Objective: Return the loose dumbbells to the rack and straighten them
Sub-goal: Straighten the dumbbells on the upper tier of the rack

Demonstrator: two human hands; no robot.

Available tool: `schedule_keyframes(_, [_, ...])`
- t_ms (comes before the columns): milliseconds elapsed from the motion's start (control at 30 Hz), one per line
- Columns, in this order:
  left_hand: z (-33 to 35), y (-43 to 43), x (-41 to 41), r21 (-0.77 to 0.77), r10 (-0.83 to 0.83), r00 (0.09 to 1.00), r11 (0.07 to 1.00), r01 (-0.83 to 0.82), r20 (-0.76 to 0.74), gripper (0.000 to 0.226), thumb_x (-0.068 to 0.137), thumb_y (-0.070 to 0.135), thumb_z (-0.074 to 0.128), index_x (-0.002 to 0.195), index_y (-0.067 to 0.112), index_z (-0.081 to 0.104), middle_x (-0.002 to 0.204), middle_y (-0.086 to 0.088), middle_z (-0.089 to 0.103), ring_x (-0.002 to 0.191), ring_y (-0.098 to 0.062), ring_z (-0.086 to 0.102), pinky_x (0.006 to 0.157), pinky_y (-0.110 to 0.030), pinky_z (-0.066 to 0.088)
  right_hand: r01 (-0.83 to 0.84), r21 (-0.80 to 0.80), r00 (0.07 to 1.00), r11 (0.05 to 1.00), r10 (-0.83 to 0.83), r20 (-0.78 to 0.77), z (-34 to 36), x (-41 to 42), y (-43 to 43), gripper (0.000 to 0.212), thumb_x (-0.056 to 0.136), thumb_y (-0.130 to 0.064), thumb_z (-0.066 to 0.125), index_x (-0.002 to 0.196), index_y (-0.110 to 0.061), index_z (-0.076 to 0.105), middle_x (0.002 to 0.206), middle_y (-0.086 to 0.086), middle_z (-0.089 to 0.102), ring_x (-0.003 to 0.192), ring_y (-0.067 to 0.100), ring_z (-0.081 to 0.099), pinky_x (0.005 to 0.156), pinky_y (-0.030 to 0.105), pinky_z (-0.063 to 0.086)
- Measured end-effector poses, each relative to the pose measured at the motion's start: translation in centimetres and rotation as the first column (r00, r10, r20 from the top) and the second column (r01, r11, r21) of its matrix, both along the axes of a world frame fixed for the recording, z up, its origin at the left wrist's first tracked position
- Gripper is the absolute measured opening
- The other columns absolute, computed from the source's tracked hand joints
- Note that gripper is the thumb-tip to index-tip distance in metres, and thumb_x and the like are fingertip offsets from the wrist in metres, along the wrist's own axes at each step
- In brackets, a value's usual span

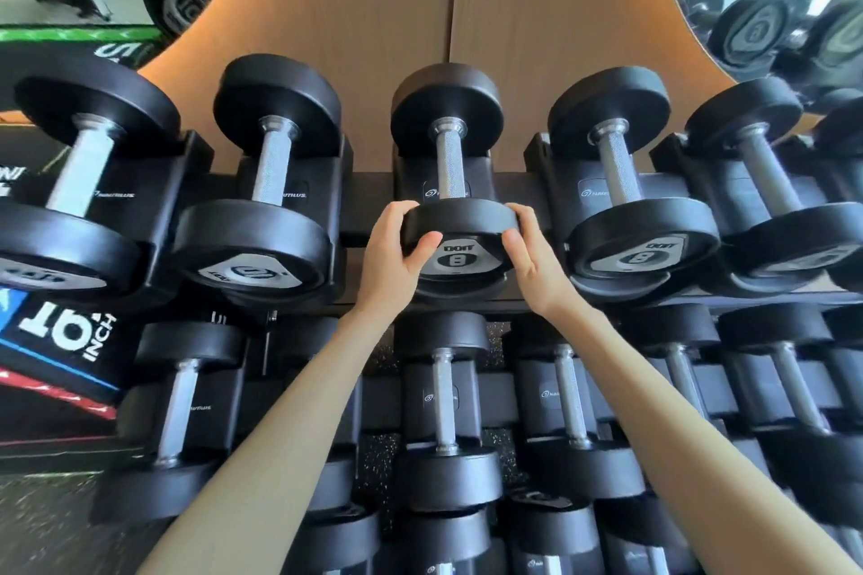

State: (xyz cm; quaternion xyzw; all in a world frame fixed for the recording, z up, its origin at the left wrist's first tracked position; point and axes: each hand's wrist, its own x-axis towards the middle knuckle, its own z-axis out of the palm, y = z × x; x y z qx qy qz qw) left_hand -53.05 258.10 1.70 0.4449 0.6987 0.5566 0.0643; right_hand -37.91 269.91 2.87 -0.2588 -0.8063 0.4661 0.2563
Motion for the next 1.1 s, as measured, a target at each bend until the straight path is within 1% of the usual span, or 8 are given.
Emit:
schedule_keyframes(100, [0.9, -1.9, -0.2, -0.188, -0.016, 0.995, 0.982, -0.002, -0.095, 0.047, 0.094, 0.039, 0.050, 0.132, 0.013, 0.044, 0.126, -0.003, 0.053, 0.110, -0.002, 0.042, 0.090, -0.012, 0.029, 0.093, 0.026, 0.990, 0.995, -0.096, 0.106, 1.0, 0.6, -0.9, 0.049, 0.096, -0.046, 0.034, 0.137, -0.019, 0.034, 0.137, 0.000, 0.046, 0.123, 0.012, 0.045, 0.105, 0.037, 0.036])
schedule_keyframes(167, [1.8, -3.8, -0.2, -0.259, -0.021, 0.980, 0.965, -0.032, -0.200, 0.051, 0.093, 0.042, 0.049, 0.137, 0.016, 0.041, 0.134, 0.000, 0.049, 0.120, -0.008, 0.041, 0.094, -0.019, 0.030, 0.132, 0.124, 0.967, 0.984, -0.155, 0.200, 1.9, 1.1, -2.0, 0.057, 0.095, -0.048, 0.037, 0.143, -0.018, 0.027, 0.146, 0.004, 0.037, 0.129, 0.015, 0.040, 0.105, 0.030, 0.032])
schedule_keyframes(333, [4.1, -9.3, 0.4, -0.300, -0.055, 0.854, 0.946, -0.120, -0.517, 0.050, 0.092, 0.034, 0.054, 0.135, 0.010, 0.047, 0.135, -0.005, 0.052, 0.124, -0.021, 0.047, 0.102, -0.030, 0.034, 0.100, 0.514, 0.923, 0.852, -0.273, 0.273, 4.3, 2.2, -6.3, 0.063, 0.094, -0.044, 0.045, 0.144, -0.010, 0.027, 0.148, 0.006, 0.034, 0.129, 0.024, 0.040, 0.099, 0.037, 0.037])
schedule_keyframes(467, [4.8, -14.0, 0.3, -0.312, -0.054, 0.789, 0.933, -0.178, -0.613, 0.051, 0.090, 0.035, 0.050, 0.133, 0.008, 0.051, 0.134, -0.008, 0.053, 0.124, -0.024, 0.048, 0.105, -0.037, 0.035, 0.097, 0.684, 0.913, 0.723, -0.338, 0.229, 4.4, 2.2, -10.9, 0.062, 0.091, -0.035, 0.054, 0.142, -0.007, 0.032, 0.145, 0.012, 0.038, 0.133, 0.026, 0.037, 0.106, 0.040, 0.033])
schedule_keyframes(600, [4.3, -18.5, -1.2, -0.342, -0.089, 0.758, 0.922, -0.183, -0.646, 0.054, 0.088, 0.037, 0.044, 0.131, 0.006, 0.052, 0.134, -0.012, 0.053, 0.124, -0.029, 0.048, 0.107, -0.043, 0.036, 0.085, 0.718, 0.906, 0.691, -0.354, 0.233, 3.1, 1.4, -15.8, 0.063, 0.087, -0.030, 0.061, 0.140, -0.006, 0.037, 0.143, 0.014, 0.042, 0.134, 0.027, 0.037, 0.108, 0.042, 0.032])
schedule_keyframes(767, [3.0, -24.8, -4.5, -0.416, -0.166, 0.753, 0.896, -0.155, -0.637, 0.058, 0.087, 0.040, 0.040, 0.134, 0.006, 0.050, 0.138, -0.014, 0.049, 0.129, -0.030, 0.044, 0.108, -0.047, 0.034, 0.110, 0.646, 0.866, 0.755, -0.391, 0.310, 0.6, 0.0, -22.7, 0.063, 0.085, -0.027, 0.063, 0.139, -0.005, 0.039, 0.144, 0.016, 0.040, 0.134, 0.029, 0.038, 0.107, 0.046, 0.033])
schedule_keyframes(967, [2.0, -31.0, -9.0, -0.425, -0.207, 0.750, 0.899, -0.109, -0.629, 0.057, 0.085, 0.033, 0.051, 0.135, 0.006, 0.049, 0.138, -0.015, 0.049, 0.128, -0.032, 0.044, 0.107, -0.049, 0.035, 0.112, 0.599, 0.809, 0.793, -0.423, 0.408, -0.9, -3.0, -30.5, 0.064, 0.092, -0.036, 0.053, 0.146, -0.013, 0.027, 0.152, 0.009, 0.028, 0.139, 0.023, 0.028, 0.112, 0.039, 0.023])
schedule_keyframes(1100, [2.5, -33.2, -11.3, -0.404, -0.226, 0.744, 0.912, -0.065, -0.628, 0.057, 0.085, 0.033, 0.051, 0.135, 0.005, 0.048, 0.138, -0.015, 0.049, 0.128, -0.032, 0.045, 0.106, -0.049, 0.036, 0.115, 0.601, 0.814, 0.791, -0.421, 0.400, 0.8, -4.8, -33.4, 0.064, 0.092, -0.036, 0.054, 0.145, -0.013, 0.028, 0.151, 0.010, 0.029, 0.137, 0.026, 0.031, 0.110, 0.041, 0.027])
